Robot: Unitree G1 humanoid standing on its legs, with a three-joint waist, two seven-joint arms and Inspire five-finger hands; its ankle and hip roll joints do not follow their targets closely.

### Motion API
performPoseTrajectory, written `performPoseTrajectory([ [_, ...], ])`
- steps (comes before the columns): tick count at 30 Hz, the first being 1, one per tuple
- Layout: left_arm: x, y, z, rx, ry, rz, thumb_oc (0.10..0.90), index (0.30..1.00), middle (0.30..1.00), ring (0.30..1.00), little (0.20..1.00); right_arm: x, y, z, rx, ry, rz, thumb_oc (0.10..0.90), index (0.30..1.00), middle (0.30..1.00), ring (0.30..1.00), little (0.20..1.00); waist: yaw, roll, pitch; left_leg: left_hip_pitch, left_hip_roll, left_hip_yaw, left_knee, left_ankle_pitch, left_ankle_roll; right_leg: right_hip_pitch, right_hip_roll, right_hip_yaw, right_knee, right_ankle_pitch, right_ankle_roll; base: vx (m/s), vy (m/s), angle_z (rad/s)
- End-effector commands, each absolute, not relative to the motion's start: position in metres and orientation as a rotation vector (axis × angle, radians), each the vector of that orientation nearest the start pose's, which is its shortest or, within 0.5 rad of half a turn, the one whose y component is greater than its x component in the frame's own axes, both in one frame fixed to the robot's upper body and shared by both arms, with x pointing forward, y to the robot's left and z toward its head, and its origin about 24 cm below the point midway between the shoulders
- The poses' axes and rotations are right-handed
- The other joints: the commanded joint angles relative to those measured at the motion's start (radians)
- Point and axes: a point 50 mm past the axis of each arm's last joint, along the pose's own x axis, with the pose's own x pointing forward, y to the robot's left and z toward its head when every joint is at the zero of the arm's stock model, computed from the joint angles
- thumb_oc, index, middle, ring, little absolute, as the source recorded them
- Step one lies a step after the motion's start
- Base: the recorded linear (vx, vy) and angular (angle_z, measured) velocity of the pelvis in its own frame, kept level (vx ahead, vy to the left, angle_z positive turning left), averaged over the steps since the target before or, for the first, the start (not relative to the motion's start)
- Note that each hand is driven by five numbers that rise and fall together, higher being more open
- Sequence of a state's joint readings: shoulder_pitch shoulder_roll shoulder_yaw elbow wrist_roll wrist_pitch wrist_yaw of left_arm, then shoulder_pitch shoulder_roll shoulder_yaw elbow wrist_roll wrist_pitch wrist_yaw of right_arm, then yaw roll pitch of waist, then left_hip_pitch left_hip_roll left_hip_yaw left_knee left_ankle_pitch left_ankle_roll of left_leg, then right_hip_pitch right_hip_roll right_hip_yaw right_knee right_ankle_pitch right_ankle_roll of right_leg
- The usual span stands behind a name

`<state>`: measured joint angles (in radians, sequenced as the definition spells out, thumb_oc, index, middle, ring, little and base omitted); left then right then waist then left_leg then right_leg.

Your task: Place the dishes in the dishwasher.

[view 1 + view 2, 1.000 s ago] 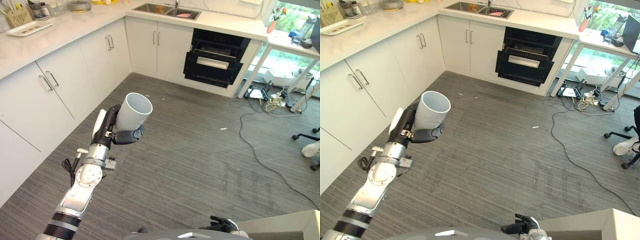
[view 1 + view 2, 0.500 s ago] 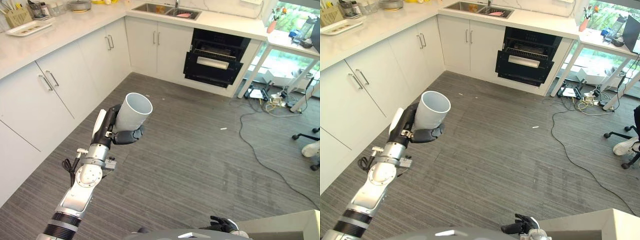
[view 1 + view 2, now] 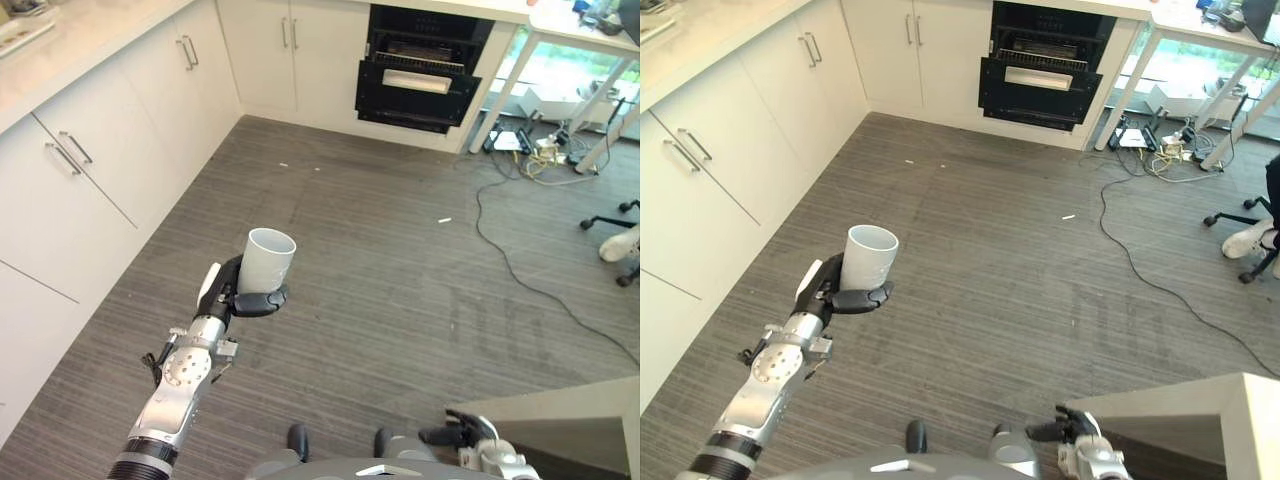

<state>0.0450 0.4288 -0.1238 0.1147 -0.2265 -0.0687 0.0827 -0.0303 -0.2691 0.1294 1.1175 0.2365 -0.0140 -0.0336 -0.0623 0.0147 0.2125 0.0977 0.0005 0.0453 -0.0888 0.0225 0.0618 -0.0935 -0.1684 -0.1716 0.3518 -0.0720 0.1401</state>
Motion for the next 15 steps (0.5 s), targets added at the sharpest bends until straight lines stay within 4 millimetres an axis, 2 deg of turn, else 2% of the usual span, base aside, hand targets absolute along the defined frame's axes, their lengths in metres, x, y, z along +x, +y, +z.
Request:
performPoseTrajectory([
  [1,0.261,0.214,0.079,0.203,-0.178,-0.002,0.4,0.3,0.3,0.3,0.3,0.155,-0.238,-0.133,-0.173,0.938,-0.145,0.8,0.9,0.9,0.9,0.9,-0.031,-0.017,-0.022,0.05,-0.008,0.003,0.087,-0.175,-0.066,-0.133,0.022,-0.055,-0.184,0.107,0.003,0.31,-0.002,-0.11],
  [4,0.265,0.212,0.084,0.223,-0.202,0.003,0.4,0.3,0.3,0.3,0.3,0.168,-0.238,-0.125,-0.193,0.875,-0.138,0.8,0.9,0.9,0.9,0.9,-0.055,-0.022,-0.013,0.109,-0.009,-0.029,0.078,-0.213,-0.075,-0.18,0.026,-0.08,-0.331,0.153,0.022,0.32,-0.015,0.26],
  [5,0.266,0.212,0.084,0.223,-0.202,0.003,0.4,0.3,0.3,0.3,0.3,0.168,-0.238,-0.124,-0.194,0.875,-0.138,0.8,0.9,0.9,0.9,0.9,-0.057,-0.017,-0.01,0.113,-0.004,-0.031,0.078,-0.216,-0.076,-0.171,0.032,-0.084,-0.339,0.155,0.022,0.42,-0.037,0.5],
  [6,0.266,0.212,0.084,0.241,-0.205,0.011,0.4,0.3,0.3,0.3,0.3,0.173,-0.238,-0.12,-0.206,0.845,-0.13,0.8,0.9,0.9,0.9,0.9,-0.064,-0.022,-0.013,0.156,-0.004,-0.041,0.074,-0.249,-0.08,-0.192,0.024,-0.107,-0.367,0.175,0.031,0.43,-0.05,0.53],
  [8,0.265,0.214,0.083,0.25,-0.204,0.012,0.4,0.3,0.3,0.3,0.3,0.171,-0.239,-0.12,-0.221,0.842,-0.119,0.8,0.9,0.9,0.9,0.9,-0.07,-0.031,-0.035,0.208,-0.006,-0.055,0.07,-0.293,-0.082,-0.174,0.016,-0.142,-0.37,0.187,0.029,0.46,-0.072,0.45],
  [10,0.264,0.214,0.083,0.25,-0.203,0.012,0.4,0.3,0.3,0.3,0.3,0.17,-0.239,-0.12,-0.221,0.843,-0.119,0.8,0.9,0.9,0.9,0.9,-0.072,-0.03,-0.035,0.209,-0.005,-0.057,0.071,-0.295,-0.082,-0.17,0.017,-0.144,-0.372,0.188,0.029,0.36,-0.077,0.38],
  [11,0.261,0.213,0.078,0.237,-0.187,0.011,0.4,0.3,0.3,0.3,0.3,0.16,-0.242,-0.124,-0.235,0.871,-0.114,0.8,0.9,0.9,0.9,0.9,-0.087,-0.016,-0.069,0.239,0.038,-0.077,0.142,-0.29,-0.108,-0.142,0.054,-0.115,-0.323,0.186,-0.003,0.53,-0.121,0.47],
  [12,0.26,0.213,0.078,0.237,-0.187,0.012,0.4,0.3,0.3,0.3,0.3,0.16,-0.242,-0.124,-0.235,0.871,-0.114,0.8,0.9,0.9,0.9,0.9,-0.091,-0.02,-0.072,0.233,0.033,-0.082,0.142,-0.285,-0.108,-0.145,0.047,-0.117,-0.323,0.189,-0.003,0.72,-0.175,0.43],
  [13,0.26,0.214,0.076,0.237,-0.183,0.015,0.4,0.3,0.3,0.3,0.3,0.158,-0.244,-0.125,-0.237,0.88,-0.121,0.8,0.9,0.9,0.9,0.9,-0.093,-0.009,-0.082,0.228,0.049,-0.081,0.192,-0.24,-0.129,-0.134,0.067,-0.116,-0.303,0.179,-0.016,0.45,-0.151,0.54],
  [14,0.257,0.216,0.075,0.238,-0.174,0.014,0.4,0.3,0.3,0.3,0.3,0.154,-0.244,-0.128,-0.248,0.904,-0.114,0.8,0.9,0.9,0.9,0.9,-0.081,0.007,-0.089,0.194,0.073,-0.07,0.33,-0.14,-0.163,-0.081,0.1,-0.125,-0.291,0.14,-0.048,0.61,-0.232,0.44],
  [15,0.256,0.218,0.075,0.249,-0.166,0.014,0.4,0.3,0.3,0.3,0.3,0.152,-0.243,-0.129,-0.257,0.91,-0.102,0.8,0.9,0.9,0.9,0.9,-0.074,0.003,-0.086,0.144,0.082,-0.067,0.467,-0.056,-0.187,-0.048,0.11,-0.128,-0.291,0.119,-0.072,0.41,-0.181,0.32],
])
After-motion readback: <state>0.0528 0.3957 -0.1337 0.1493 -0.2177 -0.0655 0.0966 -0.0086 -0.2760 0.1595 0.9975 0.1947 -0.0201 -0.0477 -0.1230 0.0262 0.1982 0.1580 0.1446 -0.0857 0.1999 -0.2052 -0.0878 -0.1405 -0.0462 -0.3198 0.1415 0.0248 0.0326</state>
